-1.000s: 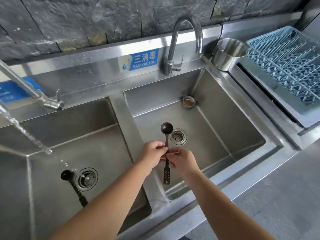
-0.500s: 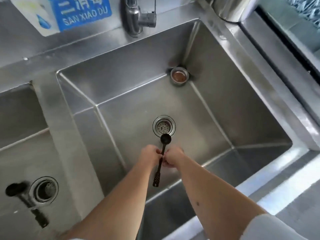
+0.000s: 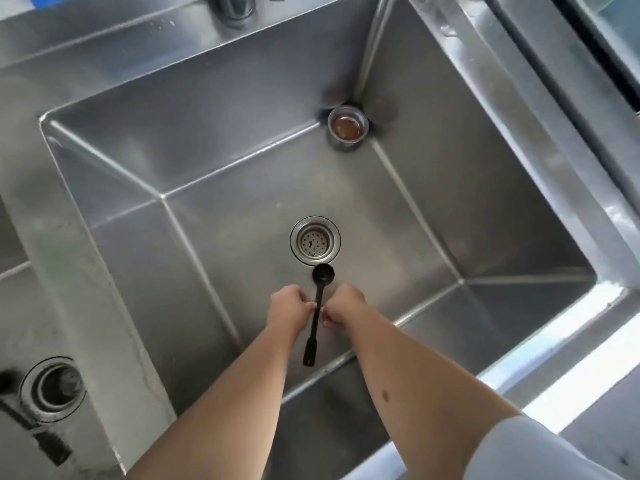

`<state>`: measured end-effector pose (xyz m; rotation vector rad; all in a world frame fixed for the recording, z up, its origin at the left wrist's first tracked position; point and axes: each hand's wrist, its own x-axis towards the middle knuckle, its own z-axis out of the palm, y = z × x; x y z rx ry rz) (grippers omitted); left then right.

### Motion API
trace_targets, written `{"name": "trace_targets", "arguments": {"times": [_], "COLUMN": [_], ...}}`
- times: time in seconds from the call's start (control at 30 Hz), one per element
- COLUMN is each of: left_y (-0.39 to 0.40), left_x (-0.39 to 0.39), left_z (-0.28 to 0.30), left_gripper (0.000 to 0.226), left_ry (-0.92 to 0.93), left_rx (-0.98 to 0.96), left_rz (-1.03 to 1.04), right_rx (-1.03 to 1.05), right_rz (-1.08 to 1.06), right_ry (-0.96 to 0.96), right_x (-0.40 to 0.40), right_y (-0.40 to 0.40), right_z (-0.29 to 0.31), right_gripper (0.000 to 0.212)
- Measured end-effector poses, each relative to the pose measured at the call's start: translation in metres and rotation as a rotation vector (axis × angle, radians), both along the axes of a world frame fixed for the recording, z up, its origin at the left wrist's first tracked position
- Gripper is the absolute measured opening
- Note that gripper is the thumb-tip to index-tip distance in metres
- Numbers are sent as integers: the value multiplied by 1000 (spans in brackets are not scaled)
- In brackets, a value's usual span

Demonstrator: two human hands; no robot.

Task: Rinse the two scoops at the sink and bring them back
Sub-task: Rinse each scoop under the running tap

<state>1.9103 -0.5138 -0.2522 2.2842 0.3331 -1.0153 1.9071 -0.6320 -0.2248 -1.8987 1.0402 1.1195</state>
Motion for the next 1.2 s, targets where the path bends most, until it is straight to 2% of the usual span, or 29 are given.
{"name": "trace_targets", "arguments": {"times": [0.03,0.1,0.17,0.27,0.37,0.47,0.57,0.77,0.93,1.03,1.1,1.2], "left_y": [1,5,12,37,80,139,204,344,432,467,483,499], "left_x": [2,8,20,35,38,28,6,-52,-103,-119,-125,-133], "left_z": [7,28,56,110,160,202,231,242,208,177,151,104], "left_gripper": [25,38,46,42,44,51,57,63,45,34,29,44], "left_ry": [-22,-69,-138,-312,-525,-699,-779,-613,-349,-250,-200,-108], "left_rx": [2,4,10,63,142,168,186,220,250,214,191,117], "left_rz": [-6,-39,-110,-235,-326,-279,-202,7,165,209,252,298], "right_rx": [-19,-69,-68,-113,-146,-167,-167,-36,52,61,59,99], "right_rz": [81,229,213,241,433,696,837,1057,1159,1167,1148,1105], "right_ry": [-27,-126,-245,-408,-552,-632,-717,-877,-684,-557,-486,-409], "right_x": [1,5,12,20,23,22,17,-15,-47,-59,-64,-69], "right_y": [1,7,18,42,72,116,178,324,424,462,482,507], "right_z": [7,27,57,105,151,195,231,246,204,164,135,84], "right_gripper": [4,20,26,46,52,61,64,58,41,51,49,22]}}
